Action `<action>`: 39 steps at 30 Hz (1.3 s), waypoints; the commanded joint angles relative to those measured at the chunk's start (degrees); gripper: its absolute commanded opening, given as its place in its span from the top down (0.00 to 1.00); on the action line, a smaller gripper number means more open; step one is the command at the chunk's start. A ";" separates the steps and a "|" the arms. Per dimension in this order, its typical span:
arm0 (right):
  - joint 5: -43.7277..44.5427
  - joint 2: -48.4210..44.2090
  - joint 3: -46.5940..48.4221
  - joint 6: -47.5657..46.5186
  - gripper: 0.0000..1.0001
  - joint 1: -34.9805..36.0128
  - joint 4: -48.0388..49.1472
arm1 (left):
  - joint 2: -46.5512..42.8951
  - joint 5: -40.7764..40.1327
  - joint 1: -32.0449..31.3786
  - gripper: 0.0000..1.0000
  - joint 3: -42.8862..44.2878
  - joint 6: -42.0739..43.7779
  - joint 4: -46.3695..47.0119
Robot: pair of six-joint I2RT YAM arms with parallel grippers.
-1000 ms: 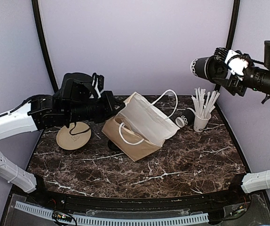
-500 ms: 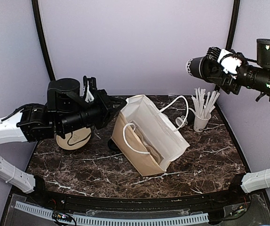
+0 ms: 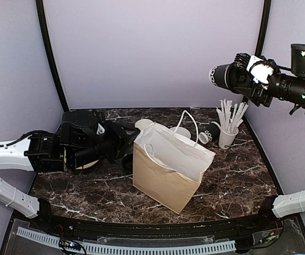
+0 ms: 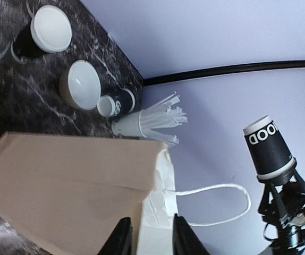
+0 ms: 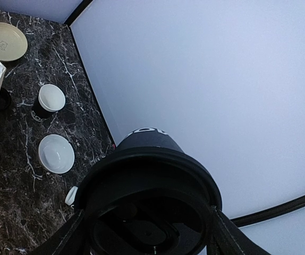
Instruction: Pack the takeout coffee
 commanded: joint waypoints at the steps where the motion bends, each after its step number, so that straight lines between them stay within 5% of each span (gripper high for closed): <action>1: -0.32 -1.00 -0.19 -0.13 0.43 -0.34 2.20 | -2.89 -3.83 -0.32 0.57 10.24 5.38 -16.86; 4: -0.26 -1.21 -0.76 -0.31 0.43 -0.34 1.88 | -2.33 -7.42 -0.21 0.43 18.30 14.41 -33.81; 8: -1.30 -1.57 -2.16 0.40 0.43 -0.34 1.34 | -2.45 -9.21 1.71 0.37 24.48 49.50 -29.15; 9: -1.78 -1.60 -2.46 0.66 0.43 -0.34 1.04 | -2.18 -4.18 2.24 0.36 24.75 62.71 -25.21; 11: -3.15 -1.56 -2.71 0.96 0.43 -0.34 0.03 | 0.17 3.29 3.68 0.31 26.93 76.08 -24.72; 15: -7.06 -0.72 -1.86 1.88 0.43 -0.34 -3.20 | 13.13 18.89 6.48 0.26 34.88 90.85 -32.80; 23: -9.46 -0.54 -2.73 3.02 0.43 -0.34 -6.74 | 34.83 32.24 11.63 0.27 58.81 101.86 -52.98; 31: -9.10 -0.14 -3.64 2.95 0.43 -0.34 -8.05 | 37.41 39.42 14.50 0.29 58.56 104.99 -53.37; 34: -9.54 0.93 -2.75 3.16 0.43 -0.34 -8.13 | 39.56 42.80 14.81 0.44 59.57 106.48 -55.10; 39: -9.37 2.66 0.33 3.60 0.43 -0.34 -8.46 | 38.56 47.63 15.14 0.56 58.38 107.06 -57.64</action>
